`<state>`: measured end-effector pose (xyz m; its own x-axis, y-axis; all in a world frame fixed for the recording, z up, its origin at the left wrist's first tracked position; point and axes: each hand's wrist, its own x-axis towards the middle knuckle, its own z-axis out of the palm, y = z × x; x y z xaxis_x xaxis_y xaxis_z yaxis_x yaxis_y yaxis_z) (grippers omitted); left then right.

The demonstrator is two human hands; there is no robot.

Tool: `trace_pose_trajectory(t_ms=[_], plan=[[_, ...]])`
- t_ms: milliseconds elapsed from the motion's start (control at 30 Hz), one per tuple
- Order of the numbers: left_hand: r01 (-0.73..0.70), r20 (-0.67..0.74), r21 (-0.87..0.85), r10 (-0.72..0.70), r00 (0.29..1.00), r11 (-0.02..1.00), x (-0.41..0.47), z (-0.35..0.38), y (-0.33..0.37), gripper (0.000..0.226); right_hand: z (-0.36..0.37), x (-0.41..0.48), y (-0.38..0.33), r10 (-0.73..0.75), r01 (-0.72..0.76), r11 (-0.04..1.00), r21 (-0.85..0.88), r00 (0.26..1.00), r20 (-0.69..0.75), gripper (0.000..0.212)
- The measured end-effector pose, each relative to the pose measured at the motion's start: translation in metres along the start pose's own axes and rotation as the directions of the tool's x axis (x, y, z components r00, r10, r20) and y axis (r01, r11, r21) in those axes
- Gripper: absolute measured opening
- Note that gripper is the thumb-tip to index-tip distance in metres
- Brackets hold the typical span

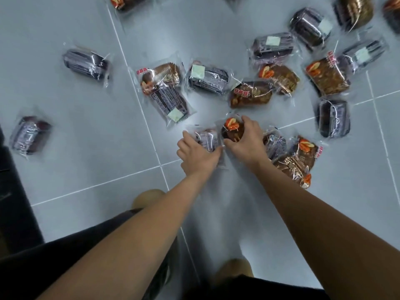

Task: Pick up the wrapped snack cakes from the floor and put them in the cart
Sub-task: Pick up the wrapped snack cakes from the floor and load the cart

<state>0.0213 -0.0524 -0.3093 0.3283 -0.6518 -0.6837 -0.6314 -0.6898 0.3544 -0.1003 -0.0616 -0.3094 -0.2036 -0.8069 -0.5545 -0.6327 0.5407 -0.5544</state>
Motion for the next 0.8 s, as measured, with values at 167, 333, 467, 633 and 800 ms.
trace_pose_trajectory(t_ms=[167, 333, 467, 633, 800], plan=[[0.057, -0.004, -0.151, -0.058, 0.998, 0.987, 0.0, 0.009, 0.008, 0.084, 0.008, 0.003, -0.002, 0.034, -0.031, 0.998, 0.05, 0.998, -0.054, 0.075], [0.062, 0.02, -0.155, -0.06, 0.998, 0.986, -0.004, -0.016, 0.02, 0.077, -0.01, -0.004, -0.02, 0.086, -0.074, 0.982, 0.171, 0.994, -0.065, 0.069], [0.059, 0.025, -0.159, -0.056, 0.998, 0.986, -0.036, -0.055, 0.035, 0.074, -0.037, -0.032, -0.047, 0.117, -0.097, 0.97, 0.223, 0.99, -0.079, 0.059], [0.039, 0.046, -0.172, -0.031, 0.998, 0.984, -0.098, -0.119, 0.062, 0.069, -0.093, -0.089, -0.094, 0.171, -0.12, 0.943, 0.31, 0.975, -0.14, 0.061], [-0.064, 0.112, -0.177, 0.085, 0.99, 0.982, -0.168, -0.196, 0.119, 0.071, -0.173, -0.163, -0.147, 0.244, -0.161, 0.915, 0.371, 0.951, -0.19, 0.077]])
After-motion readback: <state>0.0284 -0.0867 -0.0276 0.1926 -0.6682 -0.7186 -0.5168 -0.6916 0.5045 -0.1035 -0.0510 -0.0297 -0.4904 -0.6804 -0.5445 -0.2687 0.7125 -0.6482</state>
